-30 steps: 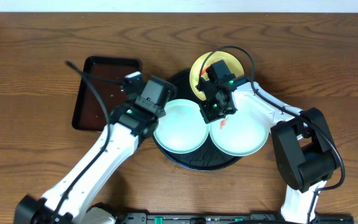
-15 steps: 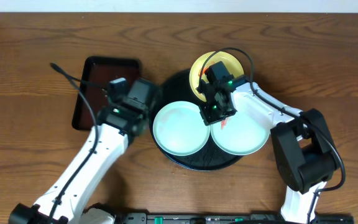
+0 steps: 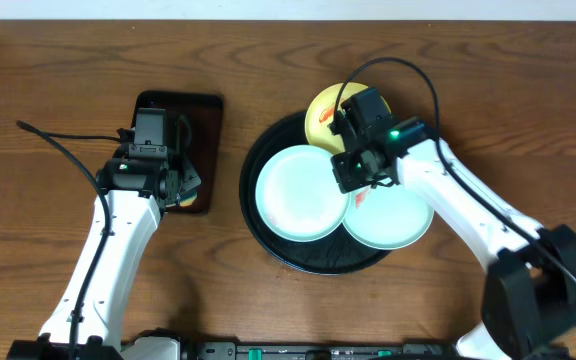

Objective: Clean dirty plates on tray and stack at the side
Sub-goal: 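Lift the sponge with the left gripper back over the black tray, then grip the scrubbed pale-green plate's rim with the right gripper and lift it, then carry the pale-green plate right with the right gripper and set it down, then grip the yellow plate's rim with the right gripper and pull it center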

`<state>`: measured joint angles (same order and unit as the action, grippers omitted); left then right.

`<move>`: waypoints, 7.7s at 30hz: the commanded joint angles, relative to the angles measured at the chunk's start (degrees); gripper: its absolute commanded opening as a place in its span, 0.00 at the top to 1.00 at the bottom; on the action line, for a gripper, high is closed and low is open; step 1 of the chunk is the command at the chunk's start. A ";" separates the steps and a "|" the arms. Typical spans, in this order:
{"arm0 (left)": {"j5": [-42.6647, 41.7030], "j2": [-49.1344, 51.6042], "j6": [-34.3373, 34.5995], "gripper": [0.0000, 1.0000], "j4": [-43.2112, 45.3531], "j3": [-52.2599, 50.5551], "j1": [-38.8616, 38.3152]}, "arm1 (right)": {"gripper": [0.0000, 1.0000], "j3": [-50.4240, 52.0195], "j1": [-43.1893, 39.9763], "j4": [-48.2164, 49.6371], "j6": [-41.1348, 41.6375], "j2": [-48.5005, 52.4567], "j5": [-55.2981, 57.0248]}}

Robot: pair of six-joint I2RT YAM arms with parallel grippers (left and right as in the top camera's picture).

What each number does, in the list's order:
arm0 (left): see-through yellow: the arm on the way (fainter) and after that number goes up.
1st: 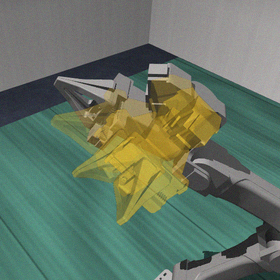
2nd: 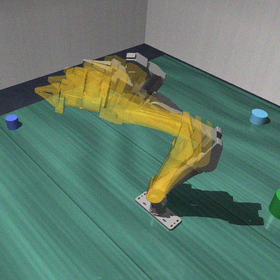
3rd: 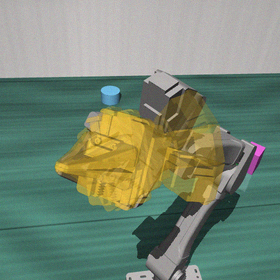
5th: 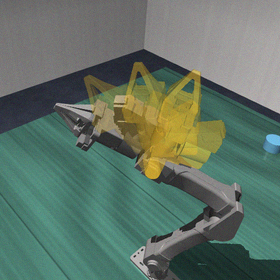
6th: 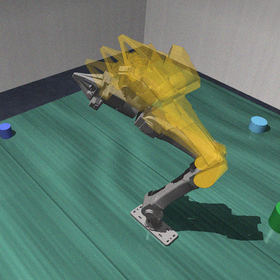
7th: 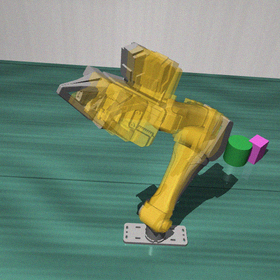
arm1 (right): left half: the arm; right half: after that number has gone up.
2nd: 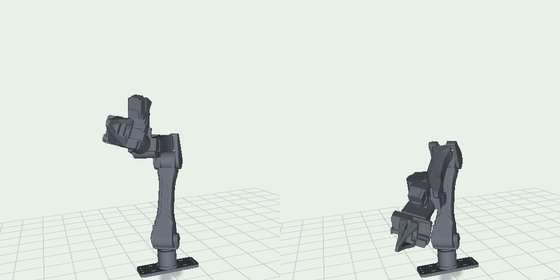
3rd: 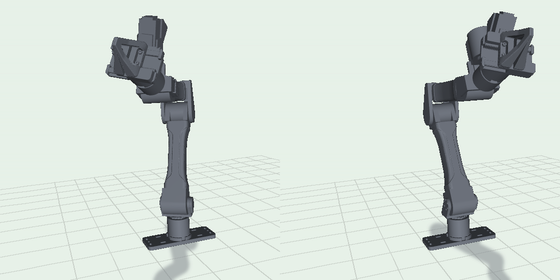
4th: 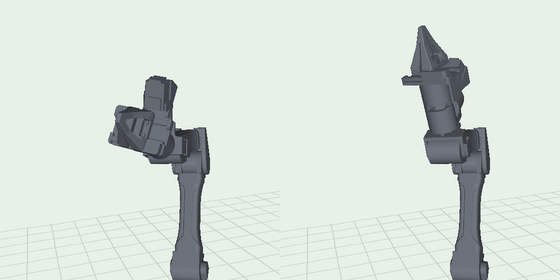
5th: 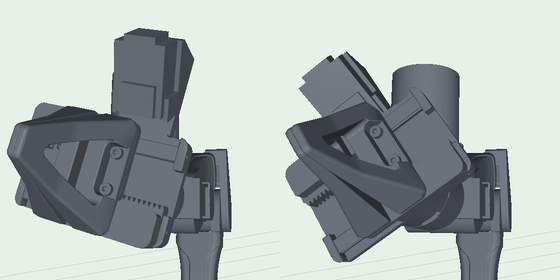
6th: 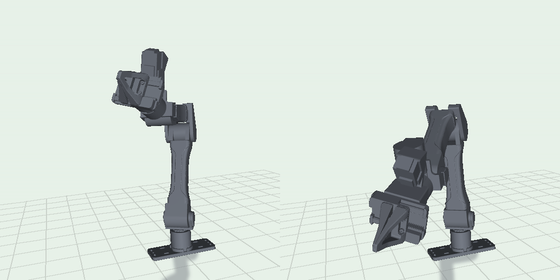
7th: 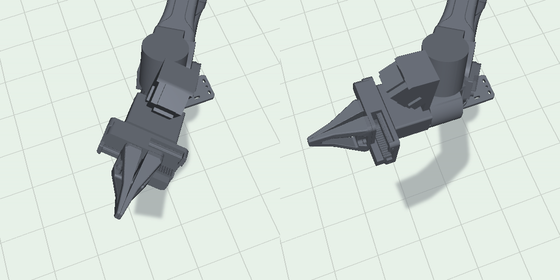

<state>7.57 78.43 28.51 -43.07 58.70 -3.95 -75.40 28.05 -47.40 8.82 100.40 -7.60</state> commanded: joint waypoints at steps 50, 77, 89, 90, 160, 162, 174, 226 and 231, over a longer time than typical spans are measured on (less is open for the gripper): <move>-0.96 3.13 -0.59 0.92 0.28 -0.52 0.02 | 0.99 -0.68 29.05 7.76 1.90 -6.91 72.89; -0.96 3.13 -0.59 0.93 0.31 -0.52 0.02 | 0.99 -0.68 28.52 7.78 4.48 -6.88 70.10; -0.96 3.13 -0.57 0.93 0.31 -0.52 0.02 | 0.99 -0.68 28.17 7.76 4.46 -6.88 70.07; -0.96 3.13 -0.57 0.93 0.33 -0.52 0.02 | 0.99 -0.68 28.17 7.76 4.46 -6.86 70.07; -0.98 3.13 -0.17 0.93 0.50 -0.52 0.02 | 0.37 7.89 -45.07 17.11 18.53 -3.04 -6.67; -0.98 3.13 -0.17 0.93 0.50 -0.52 0.02 | 0.37 7.89 -44.74 18.60 16.50 -4.04 -15.76; -0.98 3.13 2.01 0.93 0.55 -0.52 0.00 | 0.43 7.91 -27.91 20.50 10.73 -6.49 -11.65; -4.22 3.19 -2.03 0.92 3.61 -2.51 -0.33 | 0.99 7.89 -4.92 21.59 20.33 10.82 -14.36; -12.94 3.17 -3.58 0.93 6.58 -3.32 -0.42 | 0.99 7.89 -4.79 19.08 16.33 10.82 -13.18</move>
<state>1.50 81.25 27.20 -37.47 55.81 -3.97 -66.92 22.79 -27.38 29.34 110.96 -19.88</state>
